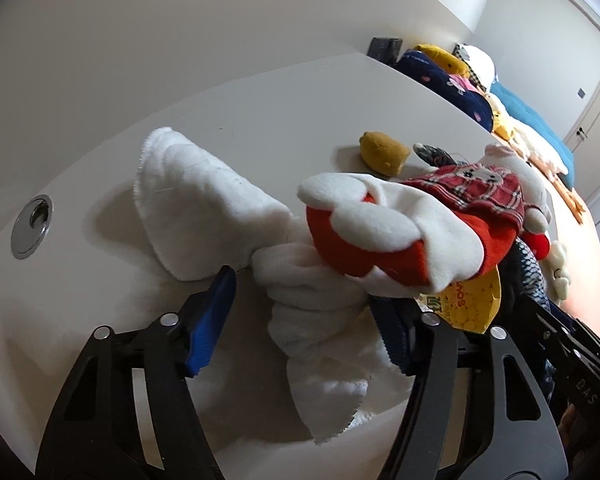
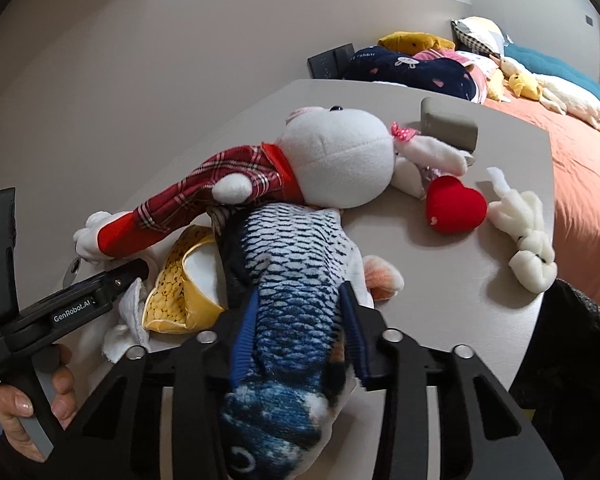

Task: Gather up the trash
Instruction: 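Grasp the blue fish plush with the right tool while the left tool grasps the white cloth, then lift both held items and carry them over the trash bin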

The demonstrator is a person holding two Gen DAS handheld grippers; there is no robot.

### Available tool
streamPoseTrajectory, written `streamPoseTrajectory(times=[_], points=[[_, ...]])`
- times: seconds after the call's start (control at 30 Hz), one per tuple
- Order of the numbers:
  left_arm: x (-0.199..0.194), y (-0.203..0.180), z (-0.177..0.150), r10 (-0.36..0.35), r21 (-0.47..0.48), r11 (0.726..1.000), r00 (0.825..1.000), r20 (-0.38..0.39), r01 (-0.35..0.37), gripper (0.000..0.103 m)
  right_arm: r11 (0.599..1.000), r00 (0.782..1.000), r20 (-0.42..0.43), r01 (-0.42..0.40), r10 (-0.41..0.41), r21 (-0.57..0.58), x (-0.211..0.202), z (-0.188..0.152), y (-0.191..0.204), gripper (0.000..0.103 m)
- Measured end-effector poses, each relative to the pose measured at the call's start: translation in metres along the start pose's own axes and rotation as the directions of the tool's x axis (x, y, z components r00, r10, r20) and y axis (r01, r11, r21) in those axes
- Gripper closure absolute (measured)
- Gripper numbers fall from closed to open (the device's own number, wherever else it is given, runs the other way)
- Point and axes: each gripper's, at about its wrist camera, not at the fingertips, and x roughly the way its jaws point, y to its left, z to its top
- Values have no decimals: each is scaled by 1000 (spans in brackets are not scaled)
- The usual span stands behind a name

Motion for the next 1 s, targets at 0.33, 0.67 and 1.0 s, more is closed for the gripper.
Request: streamPoseTrajectory(times=[0.33,0.67,1.0], points=[[-3,1,-9,-40,-45,998,999,12,41,54,999,999,25,-29,29,-18,-7,-2,0,81],[-16,0,-13,-20,-30,999,999,32,21,59,999,998,56,-36,36,-9,-25,-2,-1,82],[-76,4,-16,-24,-46,998,988,152,31,59,999,993,109,-50,52,-22,-59,-3,7,82]])
